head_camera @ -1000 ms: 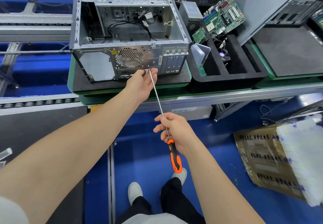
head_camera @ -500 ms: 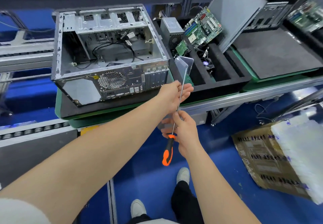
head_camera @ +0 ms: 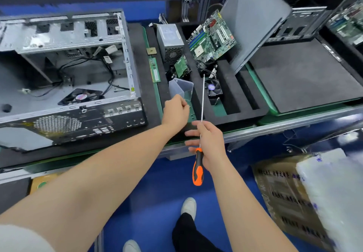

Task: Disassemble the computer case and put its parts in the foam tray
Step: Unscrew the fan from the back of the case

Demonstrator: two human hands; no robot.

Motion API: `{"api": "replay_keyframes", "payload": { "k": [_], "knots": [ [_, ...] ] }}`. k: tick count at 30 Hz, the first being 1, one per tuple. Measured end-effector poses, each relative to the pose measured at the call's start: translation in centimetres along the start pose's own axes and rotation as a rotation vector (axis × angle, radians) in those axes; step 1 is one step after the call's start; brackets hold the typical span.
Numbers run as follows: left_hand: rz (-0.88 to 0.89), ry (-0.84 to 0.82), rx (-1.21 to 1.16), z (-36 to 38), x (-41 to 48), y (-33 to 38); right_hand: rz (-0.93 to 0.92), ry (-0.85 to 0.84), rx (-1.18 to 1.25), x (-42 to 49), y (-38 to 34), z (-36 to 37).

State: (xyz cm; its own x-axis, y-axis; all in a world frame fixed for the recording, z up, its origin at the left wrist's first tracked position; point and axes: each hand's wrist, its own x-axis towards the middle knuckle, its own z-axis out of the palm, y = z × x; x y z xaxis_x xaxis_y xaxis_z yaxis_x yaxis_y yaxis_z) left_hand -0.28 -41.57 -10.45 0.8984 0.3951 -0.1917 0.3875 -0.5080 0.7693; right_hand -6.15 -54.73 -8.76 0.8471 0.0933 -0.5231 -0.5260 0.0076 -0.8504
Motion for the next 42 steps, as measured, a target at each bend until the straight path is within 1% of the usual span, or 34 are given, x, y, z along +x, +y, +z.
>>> {"api": "replay_keyframes", "payload": {
  "k": [5, 7, 9, 11, 13, 17, 19, 20, 21, 22, 24, 25, 26, 27, 29, 31, 32, 33, 34, 35, 36, 37, 38, 39, 40, 41, 42],
  "knots": [
    [0.04, -0.003, 0.232, 1.1, 2.2, -0.4, 0.051, -0.037, -0.003, 3.5, -1.2, -1.4],
    [0.03, -0.031, 0.269, 1.2, 2.8, -0.4, 0.07, -0.051, -0.019, 4.5, -1.6, -1.5],
    [0.017, -0.013, 0.196, 1.2, 3.0, -0.3, 0.089, -0.062, -0.027, 5.5, -2.3, -1.2],
    [-0.021, 0.069, 0.057, 0.8, 2.6, -0.3, 0.107, -0.065, -0.01, 6.6, -3.3, -0.2],
    [-0.042, 0.168, -0.033, -0.1, 2.1, -0.1, 0.122, -0.081, -0.005, 7.8, -4.4, 1.5],
    [-0.059, 0.318, -0.174, -3.1, 1.9, 0.5, 0.071, -0.268, -0.049, 9.7, -6.3, 6.3],
    [-0.114, 0.332, -0.215, -4.5, 2.2, 1.0, 0.045, -0.306, -0.152, 11.1, -7.1, 8.6],
    [-0.151, 0.326, -0.236, -5.0, 2.4, 1.2, -0.02, -0.321, -0.277, 11.9, -7.3, 9.9],
    [-0.187, 0.321, -0.254, -5.3, 2.7, 1.3, -0.078, -0.316, -0.365, 13.3, -7.2, 11.1],
    [-0.218, 0.311, -0.267, -5.6, 2.9, 1.4, -0.113, -0.256, -0.385, 14.0, -7.5, 11.9],
    [-0.255, 0.268, -0.288, -5.8, 3.1, 1.6, -0.476, -0.217, -0.907, 15.7, -6.3, 12.3],
    [-0.27, 0.244, -0.289, -5.8, 3.2, 1.6, -0.556, -0.217, -1.049, 17.4, -5.8, 12.9],
    [-0.287, 0.227, -0.277, -5.8, 3.2, 1.7, -0.57, -0.245, -1.142, 18.7, -5.5, 13.4],
    [-0.303, 0.218, -0.257, -5.8, 3.2, 1.7, -0.543, -0.231, -1.189, 19.3, -5.3, 14.0],
    [-0.327, 0.203, -0.226, -5.6, 3.2, 1.4, -0.485, -0.233, -1.157, 19.5, -4.2, 13.9],
    [-0.341, 0.183, -0.231, -5.4, 3.2, 1.2, -0.493, -0.201, -1.061, 19.5, -4.0, 13.8],
    [-0.343, 0.176, -0.233, -5.4, 3.1, 1.1, -0.475, -0.185, -0.973, 18.2, -4.5, 13.7],
    [-0.34, 0.171, -0.233, -5.4, 3.1, 1.1, -0.415, -0.192, -0.856, 16.7, -5.0, 13.8],
    [-0.334, 0.17, -0.233, -5.5, 3.1, 1.2, -0.234, -0.208, -0.75, 14.1, -5.8, 14.3],
    [-0.328, 0.17, -0.231, -5.6, 3.1, 1.3, -0.005, -0.264, -0.617, 12.5, -7.1, 14.0],
    [-0.322, 0.171, -0.227, -5.7, 3.1, 1.5, 0.048, -0.385, -0.563, 12.1, -7.7, 13.7],
    [-0.319, 0.171, -0.227, -5.8, 3.2, 1.8, 0.089, -0.391, -0.558, 11.8, -7.9, 13.5],
    [-0.317, 0.167, -0.233, -6.0, 3.1, 2.1, 0.005, -0.38, -0.722, 12.8, -7.8, 13.8],
    [-0.308, 0.16, -0.241, -6.1, 3.1, 2.5, -0.119, -0.464, -0.925, 12.7, -9.1, 14.2],
    [-0.29, 0.151, -0.249, -6.2, 3.0, 3.0, -0.209, -0.374, -1.031, 12.6, -8.3, 14.7],
    [-0.267, 0.143, -0.25, -6.3, 2.8, 3.6, -0.269, -0.399, -1.114, 12.7, -8.1, 14.2],
    [-0.242, 0.133, -0.242, -6.5, 2.6, 4.1, -0.328, -0.4, -1.318, 12.6, -7.5, 14.7]
  ]
}}
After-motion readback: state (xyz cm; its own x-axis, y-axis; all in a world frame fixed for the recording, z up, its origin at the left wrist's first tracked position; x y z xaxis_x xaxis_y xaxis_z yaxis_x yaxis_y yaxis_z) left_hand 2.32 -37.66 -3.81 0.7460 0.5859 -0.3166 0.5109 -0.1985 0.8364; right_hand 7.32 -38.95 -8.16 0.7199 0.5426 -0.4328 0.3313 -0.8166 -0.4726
